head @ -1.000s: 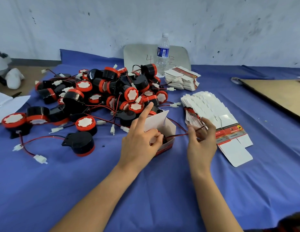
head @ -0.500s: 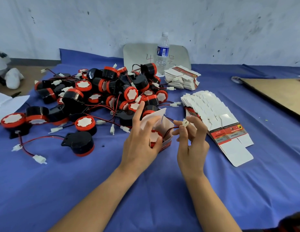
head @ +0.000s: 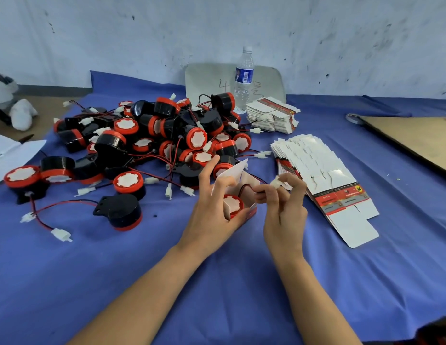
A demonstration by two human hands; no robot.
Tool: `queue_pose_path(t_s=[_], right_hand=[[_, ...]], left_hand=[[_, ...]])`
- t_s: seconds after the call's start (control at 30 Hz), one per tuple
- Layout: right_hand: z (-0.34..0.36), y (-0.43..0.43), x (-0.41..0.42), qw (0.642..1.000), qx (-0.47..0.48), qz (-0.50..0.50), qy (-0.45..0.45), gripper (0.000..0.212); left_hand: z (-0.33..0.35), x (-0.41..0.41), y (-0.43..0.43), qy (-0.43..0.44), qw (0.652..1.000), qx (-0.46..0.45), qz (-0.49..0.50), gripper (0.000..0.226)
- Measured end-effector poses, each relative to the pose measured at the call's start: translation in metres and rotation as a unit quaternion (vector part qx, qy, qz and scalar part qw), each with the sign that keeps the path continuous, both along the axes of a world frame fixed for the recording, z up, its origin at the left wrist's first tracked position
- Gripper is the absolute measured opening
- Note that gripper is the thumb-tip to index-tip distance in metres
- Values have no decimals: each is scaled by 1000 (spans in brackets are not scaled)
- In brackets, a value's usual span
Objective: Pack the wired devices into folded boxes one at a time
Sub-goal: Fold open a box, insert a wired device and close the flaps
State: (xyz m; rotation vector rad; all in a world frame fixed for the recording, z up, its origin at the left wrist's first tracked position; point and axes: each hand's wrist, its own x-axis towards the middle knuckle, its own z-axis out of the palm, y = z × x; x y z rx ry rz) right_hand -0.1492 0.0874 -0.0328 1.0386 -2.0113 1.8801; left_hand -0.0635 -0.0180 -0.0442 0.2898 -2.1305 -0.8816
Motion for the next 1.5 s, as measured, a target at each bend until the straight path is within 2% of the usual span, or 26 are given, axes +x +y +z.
queue_pose_path(t_s=[0.1,0.23,0.33,0.43,0.57,0.7,0.8,0.9,0.93,1.0,1.07,1.13,1.17,1.23,1.37,1.5], right_hand=[[-3,0,-2,998,61,10,-1,32],[-5,-1,-6,991,129,-17,-23,11],[-7,-1,-7,983,183,-30,-14,19],[-5,-2,-7,979,203,-19,-14,18],[-5,-5,-6,959,275,-37,54,20],[-4,-8,-1,952,265,-58,142,17],[-5,-7,-1,955,233,-91,160,8],[-3,-6,-4,983,168,-41,68,12],[0,-7,-4,990,138,-7,34,22],[5,-9,-2,995,89,50,5,54],[5,-12,-3,995,72,67,-21,87],[4,-14,-8,991,59,80,-88,107],[5,-14,-10,985,53,90,-139,110],[5,-16,-17,972,52,97,-206,106],[1,-24,-25,964,91,75,-236,92],[-5,-26,-25,957,68,63,-274,59]], left_hand=[[-1,-1,0,2,1000,0,-9,58],[2,0,2,-2,1000,-4,-11,66],[3,0,2,-5,1000,-7,-9,67],[2,0,2,-6,1000,-16,-8,69],[1,0,3,-19,1000,-25,-1,69],[-1,1,1,-24,999,-28,13,65],[-2,2,0,-12,999,-30,11,68],[-2,0,0,-6,1000,-23,6,74],[-3,0,-1,-5,1000,-26,3,76],[-4,-2,-3,2,1000,-28,-9,77],[-5,-3,-5,3,1000,-23,-11,77],[-6,-3,-6,1,1000,-18,-7,75],[-6,-3,-6,2,1000,-18,-7,74],[-6,-4,-6,5,1000,-20,-6,73],[-5,-4,-5,2,1000,-22,-10,71],[-3,-4,-4,-2,1000,-10,-11,72]])
